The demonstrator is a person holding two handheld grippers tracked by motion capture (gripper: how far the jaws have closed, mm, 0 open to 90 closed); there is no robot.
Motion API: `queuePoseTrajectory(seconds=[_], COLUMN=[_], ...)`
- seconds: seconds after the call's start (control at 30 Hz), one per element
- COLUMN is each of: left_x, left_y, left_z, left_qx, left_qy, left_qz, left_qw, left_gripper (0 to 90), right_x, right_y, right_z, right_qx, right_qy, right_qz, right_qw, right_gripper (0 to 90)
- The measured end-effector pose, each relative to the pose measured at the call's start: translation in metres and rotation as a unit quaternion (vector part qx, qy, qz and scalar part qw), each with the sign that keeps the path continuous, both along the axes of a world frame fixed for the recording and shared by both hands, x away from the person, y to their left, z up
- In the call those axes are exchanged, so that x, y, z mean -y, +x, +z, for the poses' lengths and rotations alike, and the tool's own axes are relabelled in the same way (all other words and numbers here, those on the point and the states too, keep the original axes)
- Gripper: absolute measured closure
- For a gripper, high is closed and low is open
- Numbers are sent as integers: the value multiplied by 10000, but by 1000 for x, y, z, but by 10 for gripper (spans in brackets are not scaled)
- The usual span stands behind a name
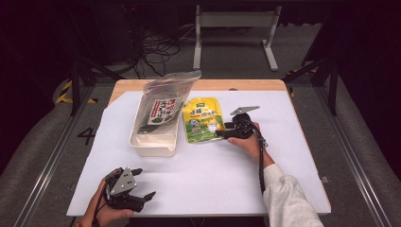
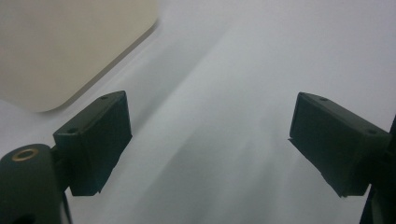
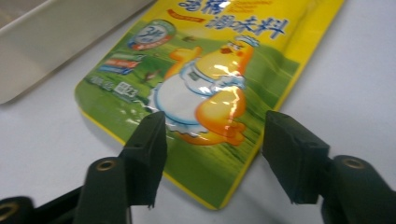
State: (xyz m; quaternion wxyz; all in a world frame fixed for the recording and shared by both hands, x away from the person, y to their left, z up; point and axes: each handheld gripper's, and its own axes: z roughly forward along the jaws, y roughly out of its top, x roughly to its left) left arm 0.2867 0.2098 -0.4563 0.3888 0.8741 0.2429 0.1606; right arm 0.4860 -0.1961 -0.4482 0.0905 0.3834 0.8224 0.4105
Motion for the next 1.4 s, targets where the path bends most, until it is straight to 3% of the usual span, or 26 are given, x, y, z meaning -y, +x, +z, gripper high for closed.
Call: queuePoseTrajectory(seconds=[0.07,0.17,0.27,0.33,0.47,0.57,0.63,0.73,0.8,0.93,0.97,1.0,1.07,1.27,1.3,1.4], left_x=[0,1,1,2,2,2,3,3,3,3,3,3,4,4,4,6], left_y=[0,-1,-1,-1,-1,0,0,-1,-1,0,0,1,1,2,2,2], left_z=[0,0,0,0,-1,-1,-2,-1,-1,-2,-2,-1,-1,-1,0,0], left_qx=[-2,5,-20,-19,-38,-43,-47,-52,-59,-72,-72,-79,-104,-164,-155,-172], left_qy=[24,18,31,56,47,41,45,40,29,32,32,4,-45,-163,-182,-209], left_qz=[1,-18,-17,-44,-51,-50,-55,-59,-60,-74,-74,-86,-94,-72,-87,-101], left_qw=[10000,10000,10000,10000,10000,10000,10000,10000,10000,9999,9999,9999,9999,9997,9997,9996], left_gripper=[135,135,135,135,134,134,135,134,135,135,135,135,134,136,137,140], right_x=[-4,-13,-25,-31,-38,-43,-46,-52,-56,-60,-61,-61,-63,-61,-58,-51], right_y=[-3,-10,-15,-16,-18,-21,-24,-28,-29,-32,-31,-31,-32,-35,-36,-45], right_z=[1,1,-2,-5,-4,-3,-1,1,0,-1,-1,-1,0,5,7,13], right_qx=[88,227,443,538,814,1009,1164,1411,1479,1550,1598,1598,1706,1784,1746,1754], right_qy=[-112,-423,-966,-1282,-1399,-1539,-1626,-1800,-1940,-2049,-2117,-2117,-2252,-2244,-2158,-2021], right_qz=[112,360,367,294,264,377,508,724,772,934,974,974,990,931,914,991], right_qw=[9998,9982,9937,9899,9865,9822,9785,9708,9667,9619,9592,9592,9541,9535,9563,9584], right_gripper=[284,260,171,158,199,273,379,497,584,764,788,788,848,894,896,899])
